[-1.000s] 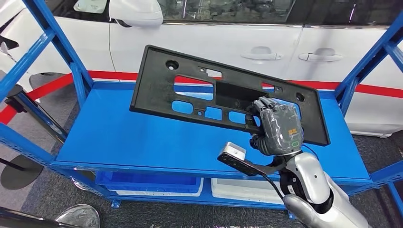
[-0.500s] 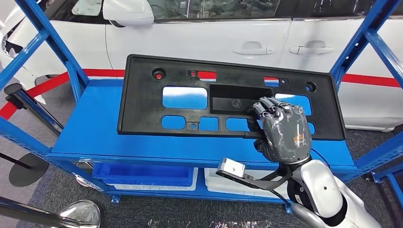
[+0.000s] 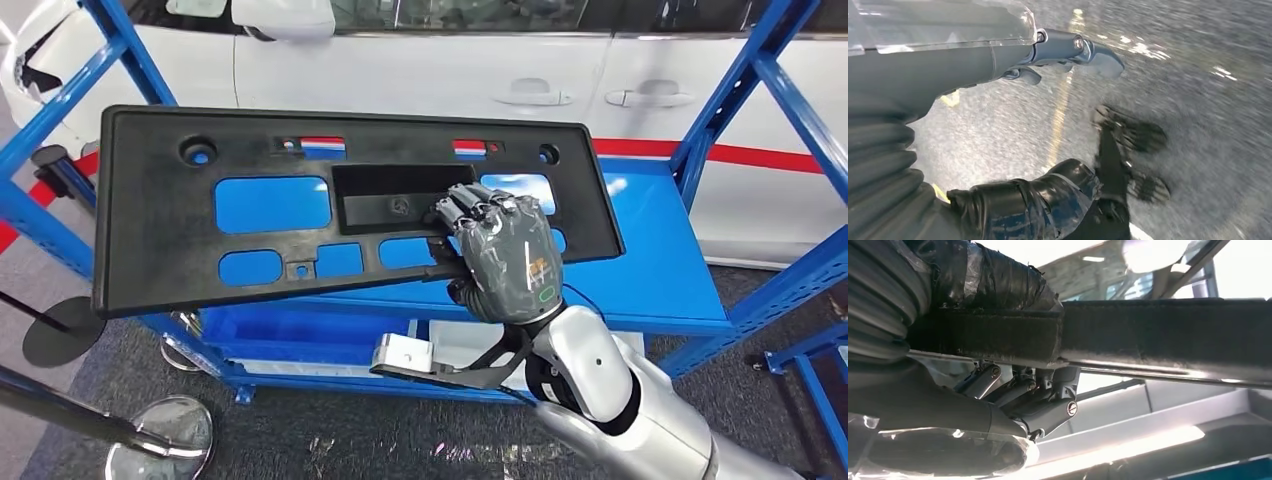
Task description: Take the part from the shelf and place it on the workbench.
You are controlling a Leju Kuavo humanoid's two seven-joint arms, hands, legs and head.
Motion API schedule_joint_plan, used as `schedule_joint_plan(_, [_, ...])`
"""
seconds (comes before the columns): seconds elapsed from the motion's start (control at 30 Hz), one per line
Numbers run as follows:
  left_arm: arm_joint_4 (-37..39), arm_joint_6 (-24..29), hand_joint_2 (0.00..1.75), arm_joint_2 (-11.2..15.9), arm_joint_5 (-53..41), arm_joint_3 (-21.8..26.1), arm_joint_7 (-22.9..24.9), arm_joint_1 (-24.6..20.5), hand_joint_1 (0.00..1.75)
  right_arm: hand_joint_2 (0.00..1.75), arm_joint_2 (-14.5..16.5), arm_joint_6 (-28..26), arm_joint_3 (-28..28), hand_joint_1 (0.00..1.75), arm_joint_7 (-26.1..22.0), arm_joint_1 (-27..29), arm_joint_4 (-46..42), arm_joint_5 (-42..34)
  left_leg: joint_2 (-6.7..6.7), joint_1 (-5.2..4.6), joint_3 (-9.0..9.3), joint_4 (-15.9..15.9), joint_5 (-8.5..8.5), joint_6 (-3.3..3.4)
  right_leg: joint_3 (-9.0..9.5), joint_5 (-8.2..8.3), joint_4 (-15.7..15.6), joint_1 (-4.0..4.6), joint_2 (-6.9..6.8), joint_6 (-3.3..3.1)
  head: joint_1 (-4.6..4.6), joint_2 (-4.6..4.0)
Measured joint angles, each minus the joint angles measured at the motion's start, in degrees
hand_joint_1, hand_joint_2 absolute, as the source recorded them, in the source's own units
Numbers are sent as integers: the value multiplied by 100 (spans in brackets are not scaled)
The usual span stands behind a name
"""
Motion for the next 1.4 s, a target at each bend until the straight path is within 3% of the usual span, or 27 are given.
schedule_joint_plan(0.1, [0,-15,175,-8,-29,-1,-22,14,0,175,40,-24,78,175,41,-44,105,-19,13,19,-199,-4,173,37,-245,-725,972,-54,1,65,29,0])
schedule_joint_plan(0.13, [0,-21,175,-8,-36,-1,-30,17,0,175,45,-26,100,175,56,-45,138,-21,12,25,-280,10,226,26,-255,-804,1190,-76,0,85,32,0])
schedule_joint_plan(0.17, [0,-25,175,-9,-47,-1,-37,21,0,175,47,-26,121,175,66,-45,171,-22,12,35,-363,30,272,9,-175,-764,1220,-100,-1,106,31,0])
schedule_joint_plan(0.23, [0,-33,175,-15,-70,-1,-58,26,0,175,56,-28,147,175,76,-50,224,-27,12,67,-522,101,346,-48,278,-506,695,-145,-7,150,31,0])
schedule_joint_plan(0.3, [0,-42,175,-22,-87,-1,-89,28,0,175,75,-29,153,175,88,-69,260,-35,14,81,-662,190,403,-122,751,-414,-27,-143,1,154,29,0])
schedule_joint_plan(0.33, [0,-46,175,-23,-92,-1,-103,31,0,175,83,-27,154,175,101,-78,274,-42,16,80,-704,221,435,-163,854,-426,-231,-132,10,130,33,0])
schedule_joint_plan(0.43, [1,-50,175,-29,-142,-3,-120,53,0,175,68,27,150,175,218,-67,278,-76,13,101,-761,226,528,-279,797,-352,-327,-105,29,-14,32,0])
schedule_joint_plan(0.47, [1,-45,175,-34,-167,-5,-118,65,0,175,28,82,140,175,284,-47,240,-101,11,111,-796,276,456,-309,770,-293,-349,-110,28,-62,24,0])
schedule_joint_plan(0.5, [2,-40,175,-39,-185,-9,-119,80,0,175,-37,157,119,175,354,-15,172,-135,7,119,-851,426,279,-336,735,-229,-378,-122,23,-110,14,0])
schedule_joint_plan(0.6, [2,-33,175,-50,-198,-17,-137,106,0,175,-338,381,-25,175,504,134,-137,-264,1,131,-1087,1406,-495,-397,564,-69,-396,-130,13,-169,-22,0])
schedule_joint_plan(0.63, [2,-37,175,-50,-198,-18,-142,110,0,175,-440,428,-82,175,529,185,-234,-298,2,135,-1106,1674,-609,-411,492,-21,-389,-130,15,-166,-23,0])
schedule_joint_plan(0.67, [2,-44,175,-49,-197,-19,-145,112,0,175,-533,459,-131,175,545,229,-322,-323,2,137,-1039,1768,-605,-420,420,25,-381,-133,20,-159,-25,0])
schedule_joint_plan(0.7, [2,-52,175,-48,-196,-20,-146,112,0,175,-616,478,-166,175,554,263,-406,-337,2,139,-873,1645,-505,-420,355,68,-373,-138,29,-146,-26,0])
schedule_joint_plan(0.77, [2,-65,175,-45,-195,-20,-148,106,0,175,-740,493,-210,175,557,301,-559,-348,-6,138,-323,909,-275,-397,257,137,-359,-146,48,-101,-28,0])
schedule_joint_plan(0.83, [2,-70,175,-38,-195,-20,-151,101,0,175,-826,497,-249,175,558,315,-673,-352,-39,110,96,253,-240,-348,207,204,-357,-143,55,-31,-29,0])
schedule_joint_plan(0.87, [2,-73,175,-36,-195,-21,-152,100,0,175,-861,498,-266,175,558,322,-717,-354,-54,92,162,125,-268,-325,197,242,-368,-141,53,7,-33,0])
schedule_joint_plan(0.93, [2,-77,175,-35,-194,-22,-153,100,0,175,-928,500,-288,175,557,339,-793,-358,-54,90,143,87,-210,-256,185,305,-398,-141,61,81,-32,0])
schedule_joint_plan(0.97, [2,-79,175,-36,-193,-24,-153,93,0,175,-966,502,-293,175,557,345,-824,-360,-40,100,118,69,-163,-210,158,253,-361,-138,63,111,-26,0])
schedule_joint_plan(1.03, [2,-81,175,-39,-193,-26,-153,81,0,175,-1027,504,-301,175,553,358,-877,-361,-2,117,34,46,-61,-92,11,-126,21,-133,58,146,-3,0])
schedule_joint_plan(1.1, [2,-81,175,-41,-190,-27,-153,77,0,175,-1066,511,-302,175,547,370,-918,-362,22,84,-95,78,19,-22,-205,-628,766,-130,47,161,11,0])
schedule_joint_plan(1.13, [2,-81,175,-41,-185,-27,-153,78,0,175,-1085,522,-302,175,546,373,-930,-362,27,71,-169,102,55,-8,-268,-753,1082,-130,47,165,11,0])
schedule_joint_plan(1.17, [2,-80,175,-41,-176,-27,-152,78,0,175,-1099,539,-302,175,546,375,-936,-362,28,60,-244,131,90,-5,-254,-757,1236,-129,47,163,13,0])
schedule_joint_plan(1.2, [2,-81,175,-41,-165,-27,-151,78,0,175,-1109,560,-302,175,548,373,-938,-364,27,53,-323,166,123,-7,-136,-652,1182,-128,47,152,14,0])
schedule_joint_plan(1.23, [2,-81,175,-42,-156,-27,-148,77,0,175,-1114,579,-302,175,549,367,-938,-366,25,48,-398,201,153,-12,78,-497,935,-124,47,133,13,0])
schedule_joint_plan(1.3, [2,-89,175,-47,-140,-27,-140,72,0,175,-1115,603,-303,175,549,330,-939,-372,23,38,-526,271,207,-39,594,-358,162,-93,47,77,11,0])
schedule_joint_plan(1.33, [2,-93,175,-50,-135,-27,-136,70,0,175,-1115,609,-304,175,549,301,-943,-375,23,37,-567,288,242,-63,761,-356,-116,-70,45,53,9,0])
schedule_joint_plan(1.4, [2,-100,175,-55,-130,-27,-131,65,0,175,-1115,624,-306,175,555,231,-949,-390,23,37,-614,290,328,-124,849,-360,-335,-28,39,23,17,0])
